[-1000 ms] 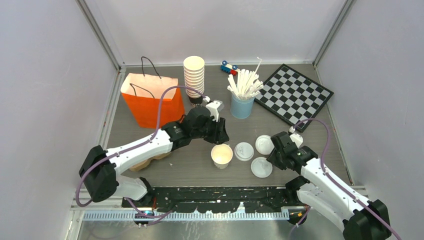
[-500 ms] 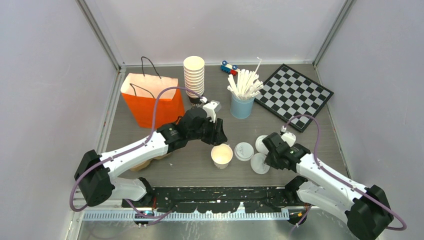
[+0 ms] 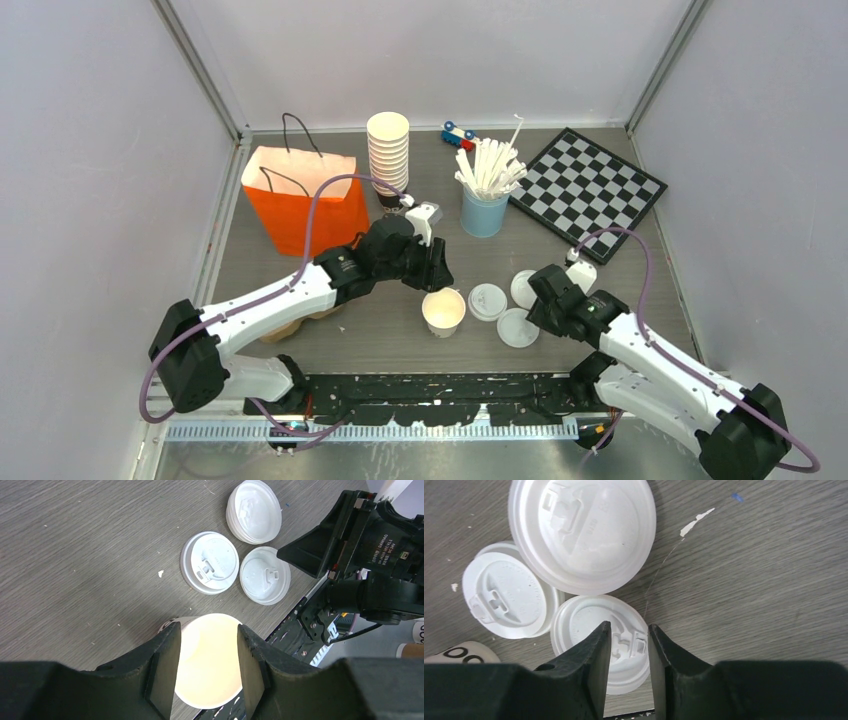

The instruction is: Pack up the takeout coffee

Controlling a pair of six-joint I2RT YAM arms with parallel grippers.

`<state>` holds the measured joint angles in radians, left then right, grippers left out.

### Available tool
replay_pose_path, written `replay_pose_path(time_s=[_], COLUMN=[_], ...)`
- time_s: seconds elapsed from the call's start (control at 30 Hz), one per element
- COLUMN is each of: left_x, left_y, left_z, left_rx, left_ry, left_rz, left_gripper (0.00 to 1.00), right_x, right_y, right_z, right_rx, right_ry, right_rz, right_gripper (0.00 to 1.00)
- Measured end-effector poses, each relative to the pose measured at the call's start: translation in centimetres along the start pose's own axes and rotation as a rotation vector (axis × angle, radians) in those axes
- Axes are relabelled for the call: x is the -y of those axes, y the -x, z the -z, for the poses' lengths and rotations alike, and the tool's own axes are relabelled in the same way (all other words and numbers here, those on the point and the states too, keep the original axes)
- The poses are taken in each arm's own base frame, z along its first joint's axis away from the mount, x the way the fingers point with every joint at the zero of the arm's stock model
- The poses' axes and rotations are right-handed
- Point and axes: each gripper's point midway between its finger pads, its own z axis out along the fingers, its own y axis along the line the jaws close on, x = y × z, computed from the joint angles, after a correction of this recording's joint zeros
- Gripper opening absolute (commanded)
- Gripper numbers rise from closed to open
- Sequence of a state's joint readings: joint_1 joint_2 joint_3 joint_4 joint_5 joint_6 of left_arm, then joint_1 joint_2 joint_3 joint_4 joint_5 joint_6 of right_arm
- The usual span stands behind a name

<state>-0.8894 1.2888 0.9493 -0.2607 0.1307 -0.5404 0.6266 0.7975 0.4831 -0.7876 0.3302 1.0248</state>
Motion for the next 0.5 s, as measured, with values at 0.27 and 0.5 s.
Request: replay_pose_path(time_s=[0.27, 0.5], left_x=[-0.03, -0.04], left_y=[-0.04, -0.07], left_z=[0.01, 0.01], left_rx=[-0.001, -0.003], left_ry=[0.001, 0.002], left_rz=[0.0, 0.0], left_gripper=[0.47, 0.47], right_x=[0.3, 0.5], right_y=[-0.4, -0.78], right_z=[-0.56, -0.94], right_rx=[-0.016, -0.027], right_ry=[-0.027, -0.036], right_rz=[0.011, 0.017], right_gripper=[0.36, 0.35])
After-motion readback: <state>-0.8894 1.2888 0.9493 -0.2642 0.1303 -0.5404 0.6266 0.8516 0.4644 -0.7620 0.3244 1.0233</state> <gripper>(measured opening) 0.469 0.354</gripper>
